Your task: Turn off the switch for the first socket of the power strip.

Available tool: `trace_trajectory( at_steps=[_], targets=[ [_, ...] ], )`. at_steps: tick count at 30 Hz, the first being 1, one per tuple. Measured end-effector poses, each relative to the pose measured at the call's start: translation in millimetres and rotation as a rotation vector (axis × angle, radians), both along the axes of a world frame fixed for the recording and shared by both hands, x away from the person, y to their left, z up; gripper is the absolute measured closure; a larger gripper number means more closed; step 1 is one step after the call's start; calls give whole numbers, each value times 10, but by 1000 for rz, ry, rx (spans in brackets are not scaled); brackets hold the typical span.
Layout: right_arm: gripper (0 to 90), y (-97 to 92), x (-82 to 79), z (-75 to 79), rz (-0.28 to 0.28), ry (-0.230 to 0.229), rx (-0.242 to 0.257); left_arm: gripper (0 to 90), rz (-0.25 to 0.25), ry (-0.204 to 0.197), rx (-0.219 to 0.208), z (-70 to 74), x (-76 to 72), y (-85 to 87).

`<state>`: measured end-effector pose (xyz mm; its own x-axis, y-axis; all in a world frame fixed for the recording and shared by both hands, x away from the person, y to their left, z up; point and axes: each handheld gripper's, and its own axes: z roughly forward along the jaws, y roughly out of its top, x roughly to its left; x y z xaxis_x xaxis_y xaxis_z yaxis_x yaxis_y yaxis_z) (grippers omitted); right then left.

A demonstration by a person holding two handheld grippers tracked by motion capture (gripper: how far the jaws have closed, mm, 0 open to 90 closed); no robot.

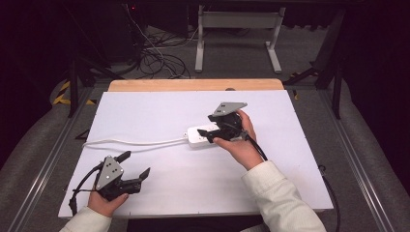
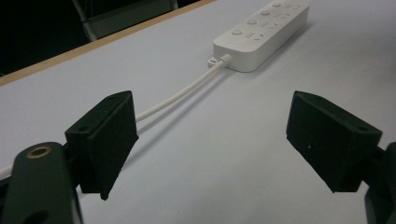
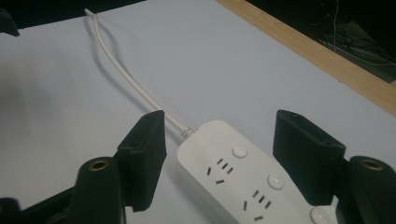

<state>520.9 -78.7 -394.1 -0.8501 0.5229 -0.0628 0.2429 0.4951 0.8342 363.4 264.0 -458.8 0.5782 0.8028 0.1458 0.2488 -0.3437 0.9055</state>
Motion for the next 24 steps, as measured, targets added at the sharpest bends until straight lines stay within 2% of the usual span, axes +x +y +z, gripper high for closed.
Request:
trace_trajectory(
  at_steps=[11,14,17,20,24],
  targets=[
    [279,-411,-296,-2,-27,-6,66,166,6,3,-3,-1,0,1],
    [270,-570,-396,-59,-45,-5,97,165,6,5,-5,-1,0,3],
    [268,-651,-443,-97,-51,-3,106,165,5,14,-14,-1,-3,0],
    [268,-821,-542,-187,-65,-4,121,165,4,17,-14,-1,-2,0],
    [269,-950,-611,-267,-81,-3,143,166,5,8,-4,2,-1,-2]
  ],
)
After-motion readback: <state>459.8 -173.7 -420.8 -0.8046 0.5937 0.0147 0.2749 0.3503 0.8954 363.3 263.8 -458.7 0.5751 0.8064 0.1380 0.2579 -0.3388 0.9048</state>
